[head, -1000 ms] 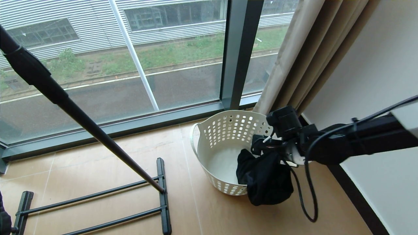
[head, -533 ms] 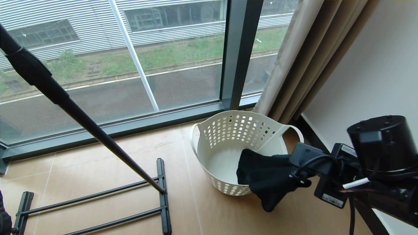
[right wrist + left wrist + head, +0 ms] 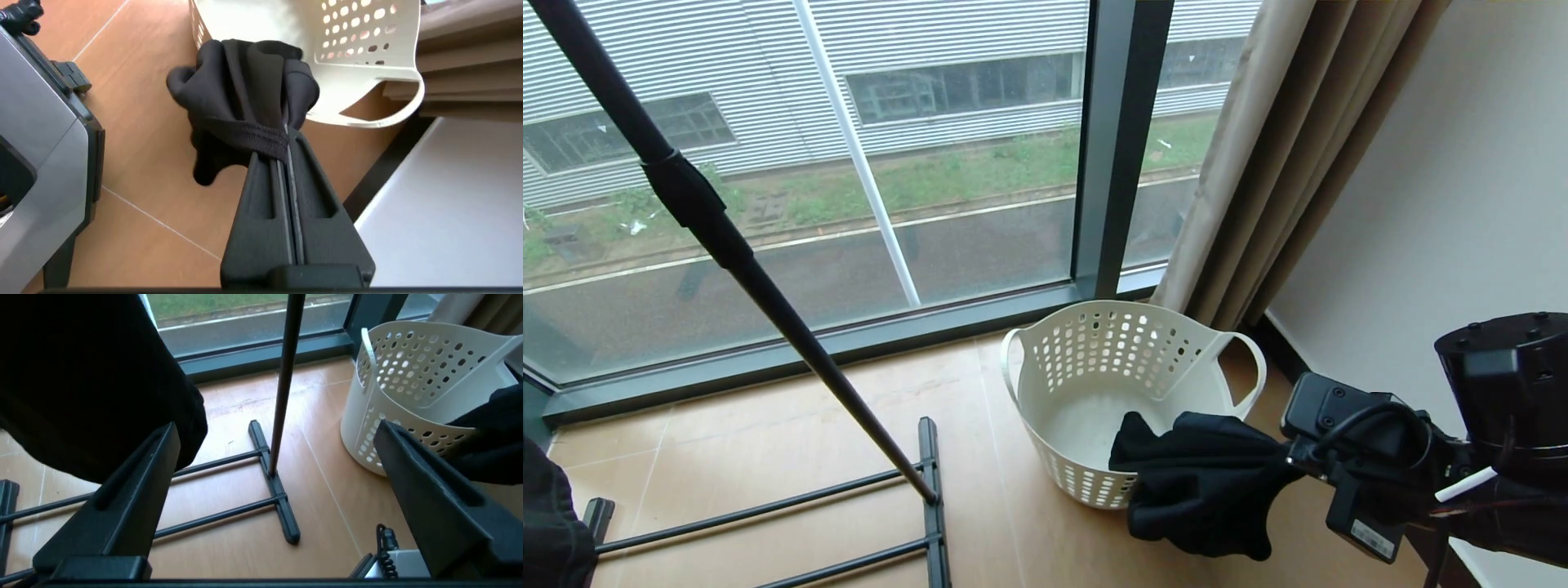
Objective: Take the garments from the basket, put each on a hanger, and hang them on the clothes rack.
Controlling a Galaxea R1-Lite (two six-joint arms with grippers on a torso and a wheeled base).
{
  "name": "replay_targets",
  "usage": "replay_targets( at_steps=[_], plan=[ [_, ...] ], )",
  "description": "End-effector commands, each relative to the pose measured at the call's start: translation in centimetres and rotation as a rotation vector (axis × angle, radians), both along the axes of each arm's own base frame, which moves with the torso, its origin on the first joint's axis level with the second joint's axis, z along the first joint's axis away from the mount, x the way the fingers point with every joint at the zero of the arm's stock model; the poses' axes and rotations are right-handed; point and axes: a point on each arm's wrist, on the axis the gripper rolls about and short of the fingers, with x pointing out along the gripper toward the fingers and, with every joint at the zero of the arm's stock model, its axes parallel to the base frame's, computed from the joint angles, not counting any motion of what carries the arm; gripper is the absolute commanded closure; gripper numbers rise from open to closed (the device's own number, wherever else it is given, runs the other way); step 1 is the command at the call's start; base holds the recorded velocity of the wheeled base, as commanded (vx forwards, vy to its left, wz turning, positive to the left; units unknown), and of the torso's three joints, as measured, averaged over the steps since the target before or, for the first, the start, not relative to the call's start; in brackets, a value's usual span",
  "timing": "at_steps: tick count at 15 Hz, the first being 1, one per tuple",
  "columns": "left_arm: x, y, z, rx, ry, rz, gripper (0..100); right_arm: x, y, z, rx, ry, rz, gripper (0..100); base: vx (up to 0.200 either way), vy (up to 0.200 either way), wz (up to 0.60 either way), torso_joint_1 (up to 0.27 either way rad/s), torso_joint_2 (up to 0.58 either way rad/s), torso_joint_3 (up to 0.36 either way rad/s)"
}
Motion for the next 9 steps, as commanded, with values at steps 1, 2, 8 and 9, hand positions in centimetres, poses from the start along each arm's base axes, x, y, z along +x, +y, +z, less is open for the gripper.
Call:
replay_targets(
  at_steps=[1,2,8,9],
  plan=[
    [0.01,0.00,0.00,0.000,0.002,0.000,0,0.38,-0.17,-0.46,-0.009,0.017,-0.016,100,0.000,0.000,0.00,0.002,0.01,0.203],
    [0.01,0.00,0.00,0.000,0.002,0.000,0,0.50,-0.24,-0.41,-0.008,0.016,-0.022,100,0.000,0.000,0.00,-0.002,0.00,0.203],
    [0.01,0.00,0.00,0.000,0.002,0.000,0,1.21,-0.20,-1.05,-0.013,0.019,-0.039,100,0.000,0.000,0.00,0.048,-0.19,0.066],
    [0.01,0.00,0.00,0.000,0.002,0.000,0,1.18,-0.21,-1.23,-0.013,0.019,-0.039,100,0.000,0.000,0.00,0.168,-0.43,-0.076]
  ],
)
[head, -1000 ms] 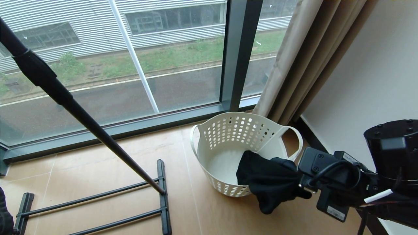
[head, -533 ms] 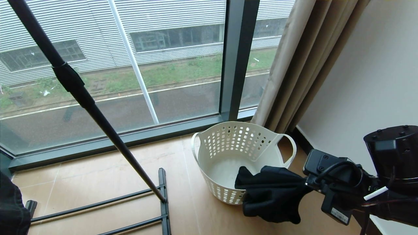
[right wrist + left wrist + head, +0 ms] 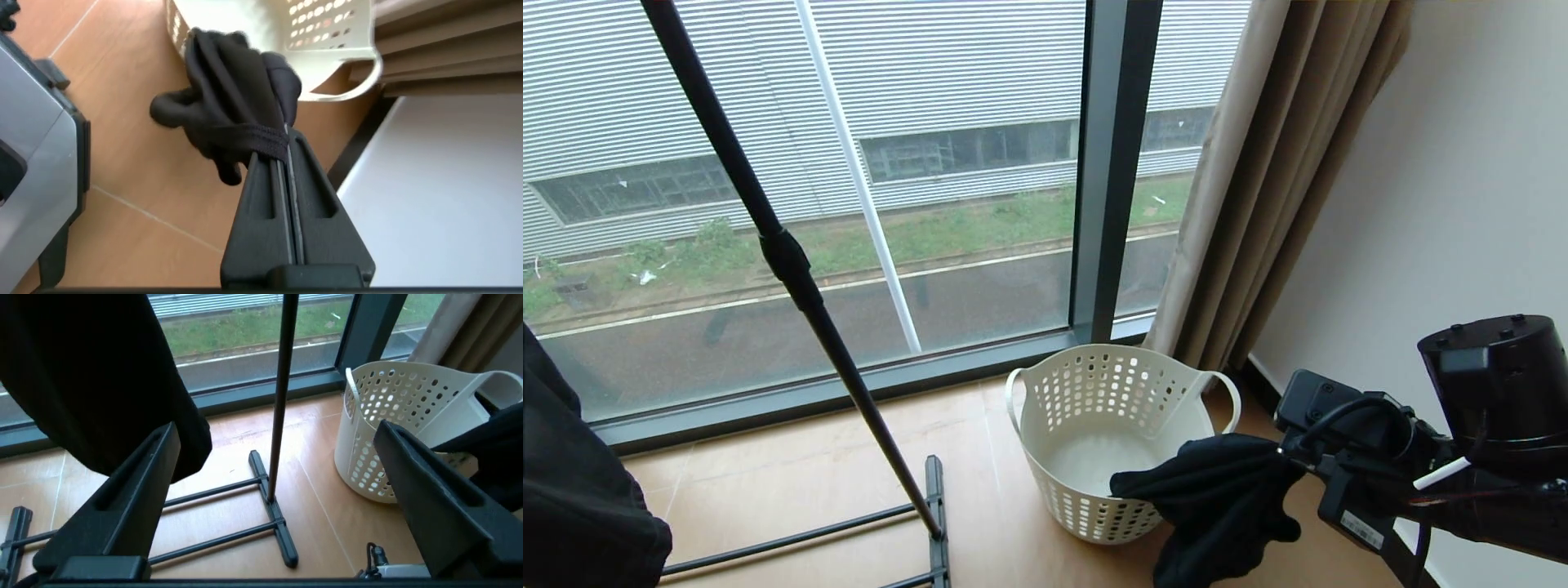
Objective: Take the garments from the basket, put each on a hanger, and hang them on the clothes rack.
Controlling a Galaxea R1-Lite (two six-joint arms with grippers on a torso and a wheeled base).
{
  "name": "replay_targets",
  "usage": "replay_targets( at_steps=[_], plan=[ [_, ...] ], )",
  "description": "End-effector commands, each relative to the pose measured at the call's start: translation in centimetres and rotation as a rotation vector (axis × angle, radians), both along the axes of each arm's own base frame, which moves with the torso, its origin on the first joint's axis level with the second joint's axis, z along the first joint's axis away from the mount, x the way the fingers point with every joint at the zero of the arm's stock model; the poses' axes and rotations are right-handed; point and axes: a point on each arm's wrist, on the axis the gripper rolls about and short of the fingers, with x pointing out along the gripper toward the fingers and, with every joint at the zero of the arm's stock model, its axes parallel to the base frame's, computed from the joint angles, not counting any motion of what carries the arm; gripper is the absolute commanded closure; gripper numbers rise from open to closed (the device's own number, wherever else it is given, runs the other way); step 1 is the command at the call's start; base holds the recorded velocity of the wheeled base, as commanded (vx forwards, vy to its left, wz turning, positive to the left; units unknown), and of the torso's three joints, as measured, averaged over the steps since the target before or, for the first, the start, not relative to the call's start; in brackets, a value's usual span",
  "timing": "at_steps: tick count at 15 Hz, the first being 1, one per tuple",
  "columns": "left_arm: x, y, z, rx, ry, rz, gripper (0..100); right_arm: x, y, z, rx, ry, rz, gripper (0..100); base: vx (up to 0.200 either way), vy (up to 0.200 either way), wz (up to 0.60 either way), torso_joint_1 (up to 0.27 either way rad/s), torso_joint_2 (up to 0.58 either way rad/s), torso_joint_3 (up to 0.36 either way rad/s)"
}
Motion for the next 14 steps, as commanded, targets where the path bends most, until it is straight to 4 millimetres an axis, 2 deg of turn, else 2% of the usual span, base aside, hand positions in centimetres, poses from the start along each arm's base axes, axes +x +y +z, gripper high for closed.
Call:
replay_targets(
  at_steps=[1,14],
  plan=[
    [0.01,0.00,-0.01,0.000,0.002,0.000,0,0.05,0.03,-0.53,-0.007,0.011,0.000,100,0.000,0.000,0.00,0.193,-0.45,-0.080],
    [0.01,0.00,-0.01,-0.002,0.002,0.002,0,-0.05,-0.07,-0.70,-0.012,0.014,-0.001,100,0.000,0.000,0.00,0.200,-0.47,-0.082]
  ],
)
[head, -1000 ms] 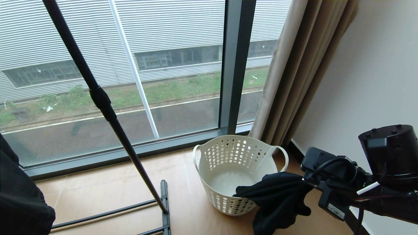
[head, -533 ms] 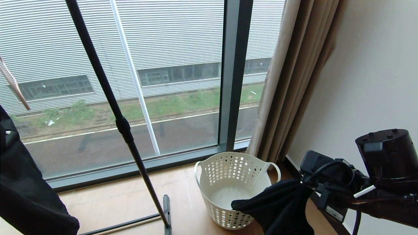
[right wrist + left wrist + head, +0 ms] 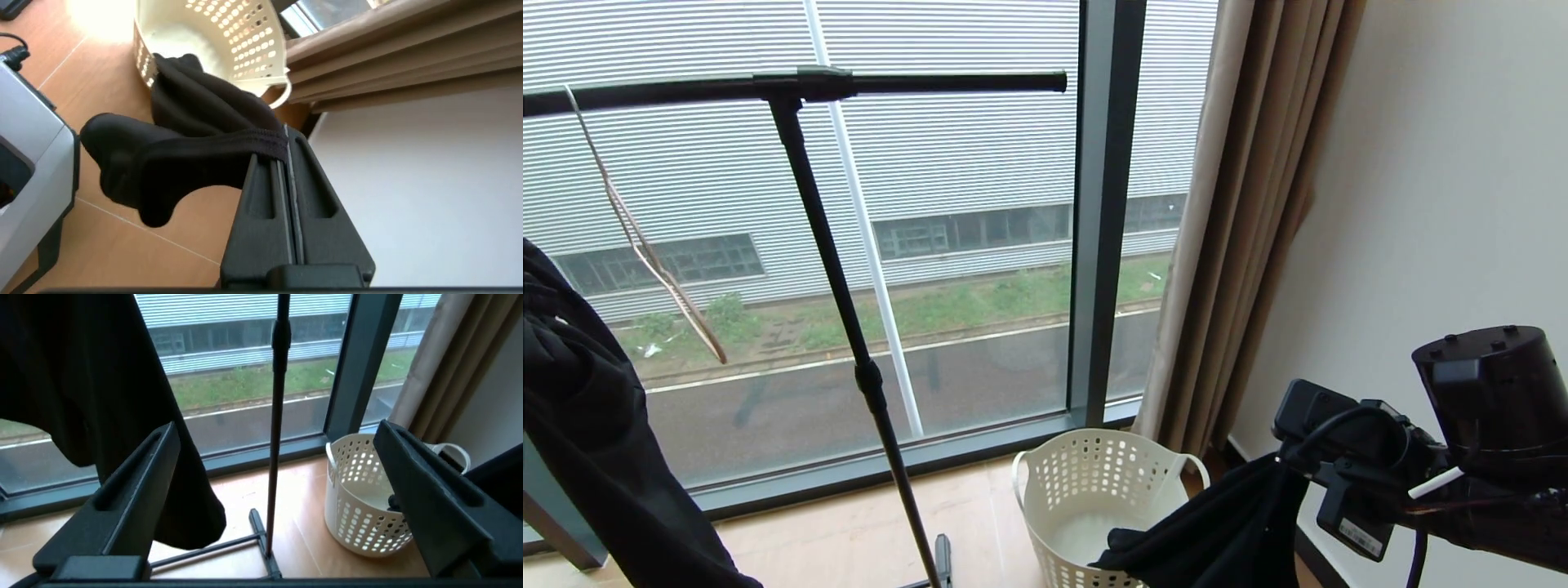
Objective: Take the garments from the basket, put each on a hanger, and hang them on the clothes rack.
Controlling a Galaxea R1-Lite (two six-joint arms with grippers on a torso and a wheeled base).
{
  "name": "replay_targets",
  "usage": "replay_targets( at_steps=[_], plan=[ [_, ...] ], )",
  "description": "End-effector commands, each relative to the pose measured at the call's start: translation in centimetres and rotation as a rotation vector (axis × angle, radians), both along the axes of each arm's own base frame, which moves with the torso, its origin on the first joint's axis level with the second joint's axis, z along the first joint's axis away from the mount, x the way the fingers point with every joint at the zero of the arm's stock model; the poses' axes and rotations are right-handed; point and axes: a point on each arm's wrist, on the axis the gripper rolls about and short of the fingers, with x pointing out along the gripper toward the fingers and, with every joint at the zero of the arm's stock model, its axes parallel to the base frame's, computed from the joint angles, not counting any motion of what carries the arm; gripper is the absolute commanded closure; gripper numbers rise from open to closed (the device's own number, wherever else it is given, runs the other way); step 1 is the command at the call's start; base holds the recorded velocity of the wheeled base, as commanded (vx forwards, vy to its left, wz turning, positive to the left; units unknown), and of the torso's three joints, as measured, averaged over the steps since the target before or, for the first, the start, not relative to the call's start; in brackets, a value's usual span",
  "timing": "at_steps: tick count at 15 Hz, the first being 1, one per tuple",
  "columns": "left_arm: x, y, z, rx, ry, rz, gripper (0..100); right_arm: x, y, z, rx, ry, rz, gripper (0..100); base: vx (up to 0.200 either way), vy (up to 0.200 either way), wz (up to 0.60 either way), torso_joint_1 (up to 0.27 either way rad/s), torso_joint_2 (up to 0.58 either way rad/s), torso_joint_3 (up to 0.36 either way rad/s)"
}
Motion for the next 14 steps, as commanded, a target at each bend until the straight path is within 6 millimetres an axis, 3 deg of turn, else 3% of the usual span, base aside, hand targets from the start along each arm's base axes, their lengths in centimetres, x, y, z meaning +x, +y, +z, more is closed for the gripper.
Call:
replay_targets(
  at_steps=[1,14],
  plan=[
    [0.01,0.00,0.00,-0.002,0.002,0.003,0,0.03,0.03,-0.11,-0.003,0.004,0.001,100,0.000,0.000,0.00,0.227,-0.51,-0.110],
    [0.01,0.00,0.00,0.001,0.001,0.006,0,-0.06,-0.02,-0.15,-0.003,0.004,0.001,100,0.000,0.000,0.00,0.259,-0.55,-0.284]
  ],
)
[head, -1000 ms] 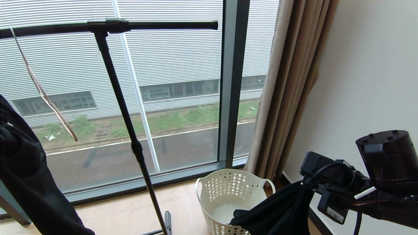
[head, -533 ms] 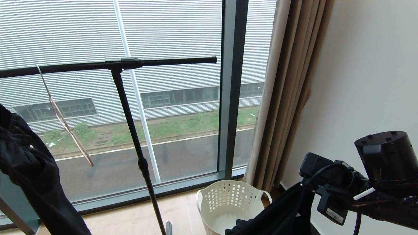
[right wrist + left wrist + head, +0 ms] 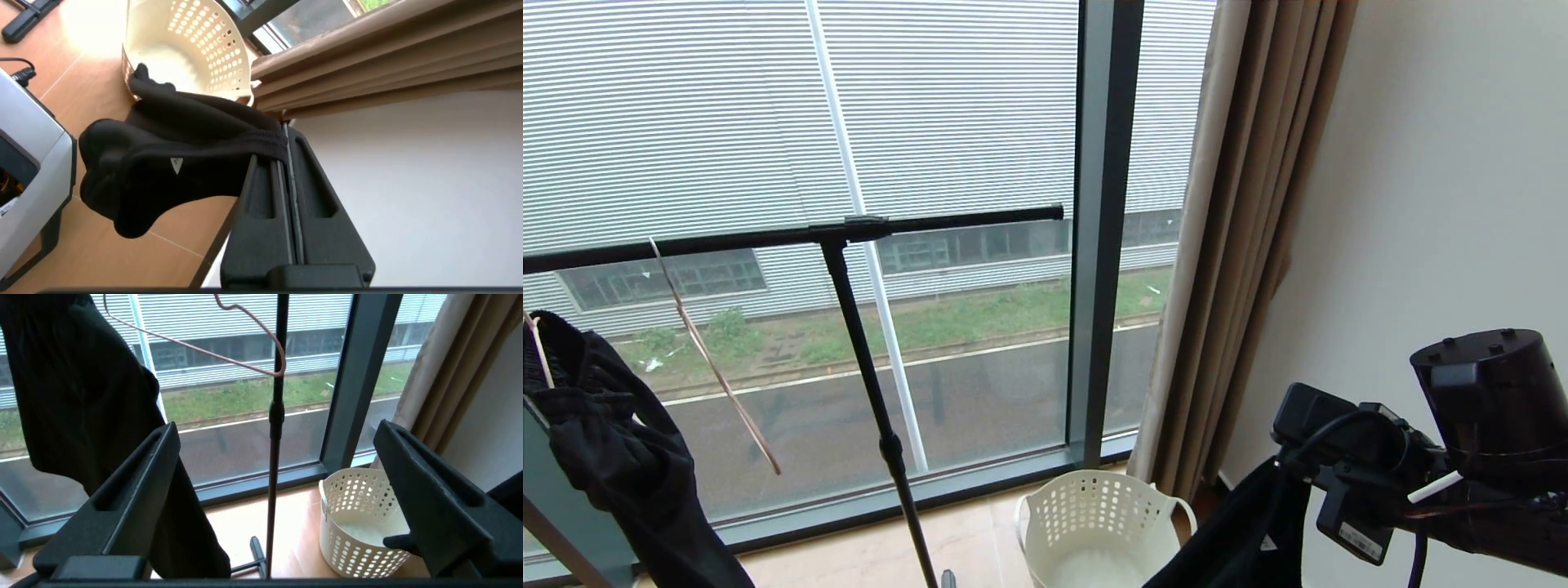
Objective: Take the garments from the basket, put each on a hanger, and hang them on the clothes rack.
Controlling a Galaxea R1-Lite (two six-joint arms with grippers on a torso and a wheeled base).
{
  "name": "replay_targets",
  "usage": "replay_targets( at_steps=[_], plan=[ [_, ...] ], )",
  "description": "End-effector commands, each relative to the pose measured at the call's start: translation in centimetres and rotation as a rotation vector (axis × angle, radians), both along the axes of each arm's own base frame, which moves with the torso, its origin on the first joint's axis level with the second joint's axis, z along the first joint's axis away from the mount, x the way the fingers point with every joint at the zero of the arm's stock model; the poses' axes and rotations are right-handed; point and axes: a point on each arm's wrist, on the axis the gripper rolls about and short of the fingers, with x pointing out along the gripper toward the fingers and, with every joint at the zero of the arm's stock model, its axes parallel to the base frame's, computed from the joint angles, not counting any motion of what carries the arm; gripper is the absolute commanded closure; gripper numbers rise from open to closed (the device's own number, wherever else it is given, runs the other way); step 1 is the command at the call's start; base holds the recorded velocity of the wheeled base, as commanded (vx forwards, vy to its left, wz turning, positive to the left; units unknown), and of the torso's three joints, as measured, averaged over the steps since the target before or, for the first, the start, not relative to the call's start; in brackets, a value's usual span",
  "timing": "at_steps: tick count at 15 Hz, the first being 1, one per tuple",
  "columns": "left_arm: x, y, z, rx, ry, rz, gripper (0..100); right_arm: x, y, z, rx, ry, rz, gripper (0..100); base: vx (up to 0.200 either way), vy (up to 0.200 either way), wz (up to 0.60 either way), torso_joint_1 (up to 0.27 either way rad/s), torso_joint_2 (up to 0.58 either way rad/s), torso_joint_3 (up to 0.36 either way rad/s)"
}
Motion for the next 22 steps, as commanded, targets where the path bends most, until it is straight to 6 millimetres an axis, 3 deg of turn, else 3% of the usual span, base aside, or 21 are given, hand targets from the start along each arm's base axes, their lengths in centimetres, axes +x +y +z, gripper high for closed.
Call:
replay_targets(
  at_steps=[1,12,15,22],
  plan=[
    [0.01,0.00,0.00,0.000,0.002,0.001,0,-0.03,-0.01,-0.04,-0.001,0.001,0.001,100,0.000,0.000,0.00,0.227,-0.47,-0.251],
    [0.01,0.00,0.00,0.000,0.002,-0.002,0,-0.26,-0.14,-0.28,-0.004,0.009,0.002,100,0.000,0.000,0.00,0.184,-0.37,-0.291],
    [0.01,0.00,0.02,0.000,0.000,0.000,0,-0.30,-0.16,0.00,0.002,-0.002,0.002,100,0.000,0.000,0.00,0.031,-0.07,-0.062],
    [0.01,-0.01,0.02,0.002,0.000,-0.002,0,-0.16,-0.08,-0.17,-0.002,0.003,0.001,100,0.000,0.000,0.51,0.002,0.00,-0.003]
  ],
)
